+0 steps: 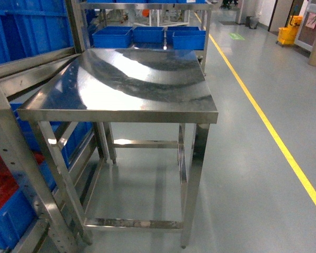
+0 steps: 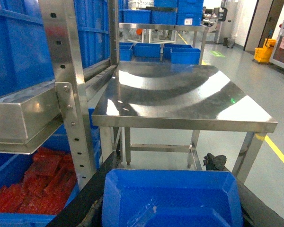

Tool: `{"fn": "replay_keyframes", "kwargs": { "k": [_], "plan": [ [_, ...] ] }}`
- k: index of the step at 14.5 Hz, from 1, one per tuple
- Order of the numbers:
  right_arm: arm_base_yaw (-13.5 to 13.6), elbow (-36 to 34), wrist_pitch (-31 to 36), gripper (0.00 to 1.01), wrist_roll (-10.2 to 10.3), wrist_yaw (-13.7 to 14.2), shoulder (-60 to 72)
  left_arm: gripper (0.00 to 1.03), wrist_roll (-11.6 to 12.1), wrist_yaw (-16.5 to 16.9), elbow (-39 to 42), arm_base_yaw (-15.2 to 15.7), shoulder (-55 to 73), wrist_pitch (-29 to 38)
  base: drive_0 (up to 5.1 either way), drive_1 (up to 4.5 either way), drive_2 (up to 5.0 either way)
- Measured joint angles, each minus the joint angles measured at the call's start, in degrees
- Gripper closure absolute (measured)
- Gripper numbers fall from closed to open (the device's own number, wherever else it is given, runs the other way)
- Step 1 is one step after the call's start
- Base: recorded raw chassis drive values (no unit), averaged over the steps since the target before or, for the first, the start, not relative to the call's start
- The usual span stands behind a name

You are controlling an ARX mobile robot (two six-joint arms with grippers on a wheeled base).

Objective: Sort blue parts and orange caps into right shelf containers

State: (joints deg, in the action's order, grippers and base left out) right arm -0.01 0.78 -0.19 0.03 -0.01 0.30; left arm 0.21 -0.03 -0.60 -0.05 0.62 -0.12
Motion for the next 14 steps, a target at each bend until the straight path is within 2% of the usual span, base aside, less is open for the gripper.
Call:
{"fn": "replay_keyframes", "kwargs": {
  "k": [14],
  "plan": [
    [0.0,0.0,-0.15,0.6,0.0,0.13,0.0,0.6,0.0,0.07,0.0,0.0,0.0,-0.22,0.0,4.28,-4.3]
  ]
}}
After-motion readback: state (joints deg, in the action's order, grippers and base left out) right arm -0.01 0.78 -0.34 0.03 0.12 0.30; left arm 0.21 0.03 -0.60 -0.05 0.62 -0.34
